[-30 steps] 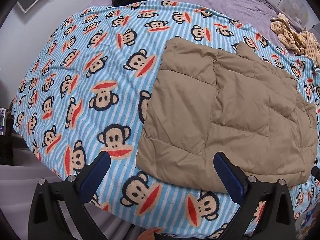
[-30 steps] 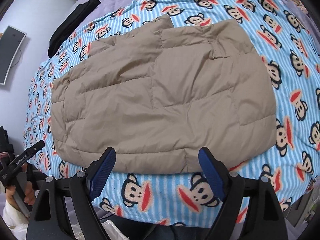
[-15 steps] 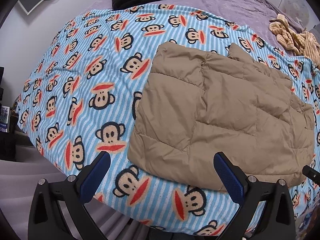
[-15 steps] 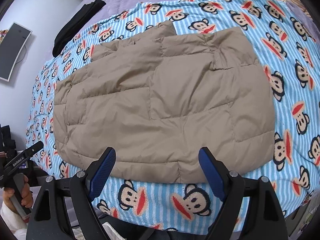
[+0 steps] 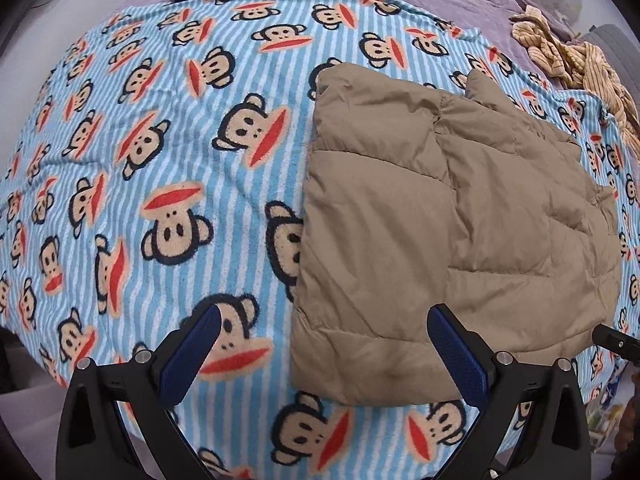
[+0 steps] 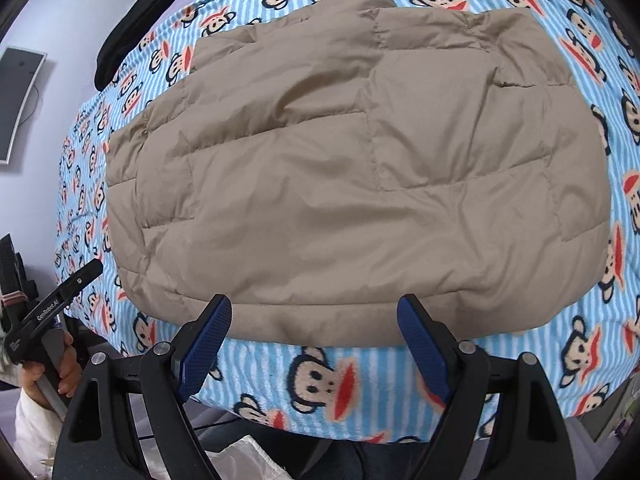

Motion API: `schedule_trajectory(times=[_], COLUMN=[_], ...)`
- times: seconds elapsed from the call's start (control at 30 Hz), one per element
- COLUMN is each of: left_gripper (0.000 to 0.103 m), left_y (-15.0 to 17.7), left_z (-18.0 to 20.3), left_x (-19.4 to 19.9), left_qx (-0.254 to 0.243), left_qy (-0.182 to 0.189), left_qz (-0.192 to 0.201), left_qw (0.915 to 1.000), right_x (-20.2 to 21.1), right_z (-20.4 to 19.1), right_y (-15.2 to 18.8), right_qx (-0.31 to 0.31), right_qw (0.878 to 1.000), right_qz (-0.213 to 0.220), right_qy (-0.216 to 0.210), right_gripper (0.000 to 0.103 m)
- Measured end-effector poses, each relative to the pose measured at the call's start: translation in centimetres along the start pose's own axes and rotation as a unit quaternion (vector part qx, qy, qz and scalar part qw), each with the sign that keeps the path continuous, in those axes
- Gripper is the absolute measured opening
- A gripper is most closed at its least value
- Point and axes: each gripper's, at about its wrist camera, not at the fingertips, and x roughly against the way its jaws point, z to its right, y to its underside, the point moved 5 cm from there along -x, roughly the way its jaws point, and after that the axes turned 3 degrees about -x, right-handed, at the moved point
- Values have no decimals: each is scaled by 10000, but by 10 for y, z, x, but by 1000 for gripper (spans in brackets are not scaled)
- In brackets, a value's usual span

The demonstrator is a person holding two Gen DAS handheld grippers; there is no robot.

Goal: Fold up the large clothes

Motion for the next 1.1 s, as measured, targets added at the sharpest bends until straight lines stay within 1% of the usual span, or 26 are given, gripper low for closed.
schedule_trajectory(times=[0.1, 0.17, 0.23, 0.3, 0.33, 0.4, 0.47, 0.53, 0.63, 0.7, 0.73, 0.77, 0.8, 0.83, 0.87, 0.9, 0.93, 1.03, 1.07, 1.1], left_gripper=[103, 103, 103, 103, 103, 103, 103, 103, 103, 102, 97, 80, 54, 44, 34, 30, 29, 27, 27, 27], left_y=[-11, -18, -24, -31, -35, -43, -51, -57, -61, -61, -62, -61, -59, -60, -61, -62, -62, -62, -62, -62], left_z=[-19, -26, -26, -17, -11, 4, 18, 31, 42, 44, 44, 44, 46, 47, 47, 48, 49, 52, 52, 53], left_x=[-26, -46, -67, -82, -88, -96, -103, -107, -111, -111, -110, -107, -104, -100, -96, -90, -83, -61, -53, -43], left_qx=[-193, -270, -298, -370, -436, -602, -737, -879, -1008, -1040, -1040, -1052, -1010, -900, -840, -863, -911, -915, -848, -788], left_qy=[334, 757, 1277, 1848, 2069, 2373, 2527, 2582, 2584, 2534, 2501, 2554, 2781, 3024, 3118, 3101, 3053, 2992, 3014, 3049], left_qz=[-249, -459, -675, -803, -834, -824, -828, -849, -873, -911, -895, -884, -916, -1000, -1020, -977, -938, -841, -824, -794], left_qw=[9989, 9957, 9891, 9788, 9738, 9661, 9612, 9583, 9568, 9574, 9584, 9570, 9508, 9436, 9409, 9417, 9432, 9461, 9461, 9458], right_x=[-13, -19, -24, -29, -30, -32, -34, -36, -36, -34, -33, -32, -30, -28, -26, -24, -22, -15, -12, -10], right_z=[-17, -26, -34, -40, -41, -45, -47, -47, -45, -43, -42, -41, -40, -38, -37, -36, -36, -31, -28, -26], right_y=[5, 7, 9, 10, 9, 8, 5, 0, -7, -11, -13, -15, -17, -19, -21, -23, -26, -37, -41, -45], right_qx=[-220, -359, -470, -517, -510, -468, -440, -444, -518, -529, -518, -506, -498, -499, -501, -497, -488, -450, -442, -429], right_qw=[9998, 9993, 9989, 9986, 9986, 9986, 9986, 9985, 9982, 9982, 9983, 9984, 9985, 9985, 9985, 9985, 9984, 9975, 9967, 9959], right_qz=[9, 37, 31, -16, -35, -60, -65, -66, -37, 13, 37, 56, 91, 131, 174, 221, 280, 529, 663, 787], right_qy=[24, 53, 76, 125, 160, 251, 288, 327, 305, 274, 266, 258, 228, 168, 112, 82, 68, 115, 137, 103], right_gripper=[87, 87, 87, 87, 87, 87, 87, 87, 87, 87, 87, 87, 87, 87, 87, 87, 87, 87, 84, 76])
